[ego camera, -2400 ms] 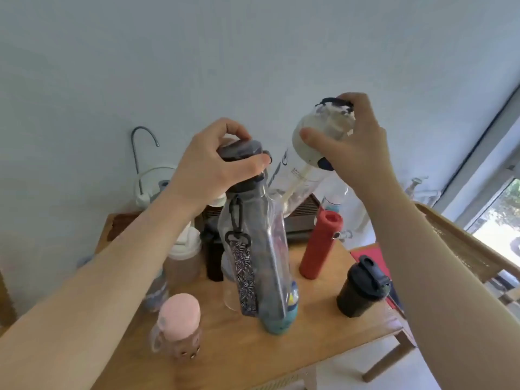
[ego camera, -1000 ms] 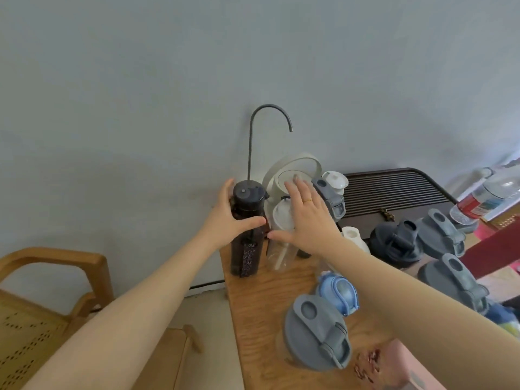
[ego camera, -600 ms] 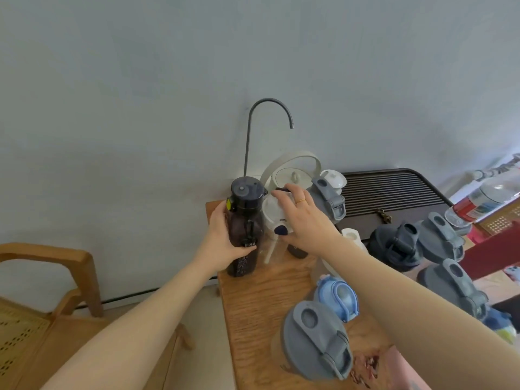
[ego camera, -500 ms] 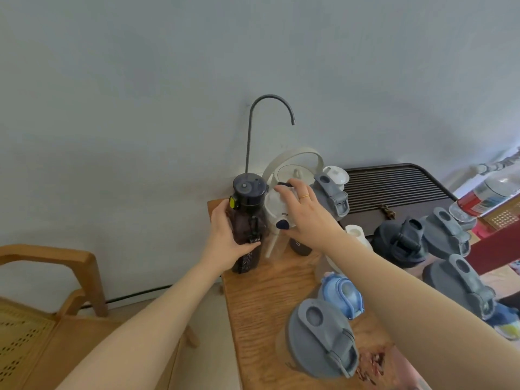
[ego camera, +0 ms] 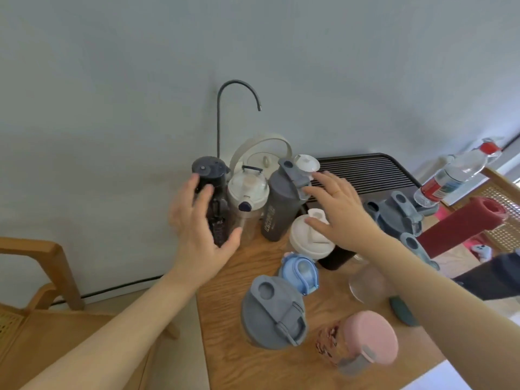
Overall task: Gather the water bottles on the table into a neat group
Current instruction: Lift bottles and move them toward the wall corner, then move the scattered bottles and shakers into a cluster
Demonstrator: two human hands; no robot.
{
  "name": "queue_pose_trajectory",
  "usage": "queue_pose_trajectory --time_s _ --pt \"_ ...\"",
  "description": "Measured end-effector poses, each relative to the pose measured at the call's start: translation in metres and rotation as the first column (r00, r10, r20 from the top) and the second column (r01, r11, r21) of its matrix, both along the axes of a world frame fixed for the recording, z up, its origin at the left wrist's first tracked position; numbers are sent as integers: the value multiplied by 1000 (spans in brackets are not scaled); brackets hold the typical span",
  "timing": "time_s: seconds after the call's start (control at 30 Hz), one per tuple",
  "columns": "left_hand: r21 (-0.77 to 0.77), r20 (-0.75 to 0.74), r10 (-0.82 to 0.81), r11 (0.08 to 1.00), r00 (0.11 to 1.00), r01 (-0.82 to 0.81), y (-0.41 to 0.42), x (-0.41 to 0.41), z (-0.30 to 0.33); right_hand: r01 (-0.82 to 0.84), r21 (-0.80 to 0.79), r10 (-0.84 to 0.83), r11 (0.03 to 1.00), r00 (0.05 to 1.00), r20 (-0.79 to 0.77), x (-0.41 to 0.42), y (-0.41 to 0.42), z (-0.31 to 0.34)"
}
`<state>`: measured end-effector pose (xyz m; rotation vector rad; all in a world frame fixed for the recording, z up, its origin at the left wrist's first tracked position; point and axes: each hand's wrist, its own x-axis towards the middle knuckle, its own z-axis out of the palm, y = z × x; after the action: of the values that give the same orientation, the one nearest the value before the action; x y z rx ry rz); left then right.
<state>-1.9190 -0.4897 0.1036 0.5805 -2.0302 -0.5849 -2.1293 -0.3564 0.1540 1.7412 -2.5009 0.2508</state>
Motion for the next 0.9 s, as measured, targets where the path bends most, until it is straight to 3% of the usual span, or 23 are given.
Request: queue_pose_trajectory --time_s 0.1,0.2,0.27,0.43,0.6,0.7,0.9 --pt "-161 81 -189 966 979 200 30 -27 33 202 3 -202 979 979 22 -47 44 7" --pt "-114 234 -329 925 915 361 49 -64 51 379 -10 -371 925 911 178 -94 75 9" --pt "-63 320 -355 917 878 394 66 -95 56 413 40 -406 910 865 295 -120 93 3" --pt "9 487 -357 915 797 404 116 -159 62 304 198 -362 932 804 472 -159 113 -11" --pt "50 529 -362 916 767 398 165 -196 59 192 160 -248 968 806 537 -169 106 -19" --pt "66 611 -323 931 723 359 191 -210 45 88 184 -174 979 834 524 -176 109 -21" --pt "42 838 -166 969 519 243 224 -225 19 47 268 -150 962 913 380 -196 132 -25"
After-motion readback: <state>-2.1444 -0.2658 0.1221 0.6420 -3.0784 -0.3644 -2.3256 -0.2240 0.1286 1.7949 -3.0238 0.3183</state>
